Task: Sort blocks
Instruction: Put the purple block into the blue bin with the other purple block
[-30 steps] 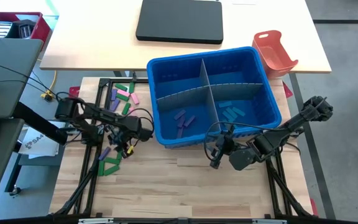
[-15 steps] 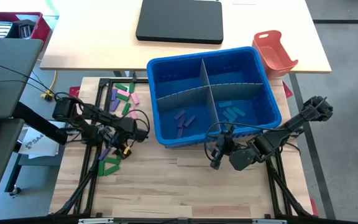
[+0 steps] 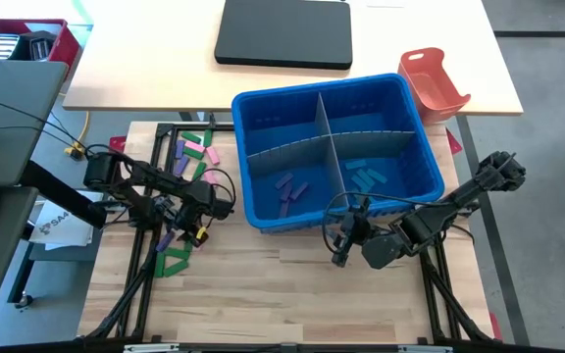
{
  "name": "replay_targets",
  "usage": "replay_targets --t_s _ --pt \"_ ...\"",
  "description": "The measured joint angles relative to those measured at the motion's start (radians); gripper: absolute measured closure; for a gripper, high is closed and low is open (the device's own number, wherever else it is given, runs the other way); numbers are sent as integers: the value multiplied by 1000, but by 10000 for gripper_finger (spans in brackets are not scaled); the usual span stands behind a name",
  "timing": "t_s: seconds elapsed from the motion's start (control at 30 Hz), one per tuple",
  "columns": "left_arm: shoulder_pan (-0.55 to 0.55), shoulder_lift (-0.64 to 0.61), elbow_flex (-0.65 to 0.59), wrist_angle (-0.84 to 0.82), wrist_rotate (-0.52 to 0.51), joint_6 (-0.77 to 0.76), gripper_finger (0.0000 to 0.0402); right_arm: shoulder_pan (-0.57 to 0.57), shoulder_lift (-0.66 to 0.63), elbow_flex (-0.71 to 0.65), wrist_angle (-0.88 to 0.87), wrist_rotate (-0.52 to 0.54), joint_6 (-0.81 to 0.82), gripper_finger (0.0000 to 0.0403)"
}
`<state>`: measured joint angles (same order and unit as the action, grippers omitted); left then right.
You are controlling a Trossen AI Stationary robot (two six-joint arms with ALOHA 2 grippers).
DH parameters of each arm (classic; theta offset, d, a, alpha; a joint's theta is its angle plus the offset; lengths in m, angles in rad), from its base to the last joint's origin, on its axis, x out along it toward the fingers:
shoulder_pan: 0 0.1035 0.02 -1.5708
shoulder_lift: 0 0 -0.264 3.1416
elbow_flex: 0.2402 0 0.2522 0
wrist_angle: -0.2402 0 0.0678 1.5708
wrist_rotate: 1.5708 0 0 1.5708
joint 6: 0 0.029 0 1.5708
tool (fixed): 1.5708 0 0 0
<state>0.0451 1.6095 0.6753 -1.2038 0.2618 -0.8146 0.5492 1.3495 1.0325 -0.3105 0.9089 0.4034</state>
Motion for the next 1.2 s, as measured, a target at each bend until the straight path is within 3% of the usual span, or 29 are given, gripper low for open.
replay_targets --t_s 0.2,0.53,0.8,1.2 --pt "-18 0 63 -12 -28 4 222 0 0 0 0 2 0 234" --pt "-27 0 64 -79 -49 5 222 0 0 0 0 6 0 234" --pt "-63 1 42 -90 2 14 222 0 0 0 0 4 8 234" --pt "-72 1 46 -72 -32 -71 222 0 0 0 -3 0 7 234"
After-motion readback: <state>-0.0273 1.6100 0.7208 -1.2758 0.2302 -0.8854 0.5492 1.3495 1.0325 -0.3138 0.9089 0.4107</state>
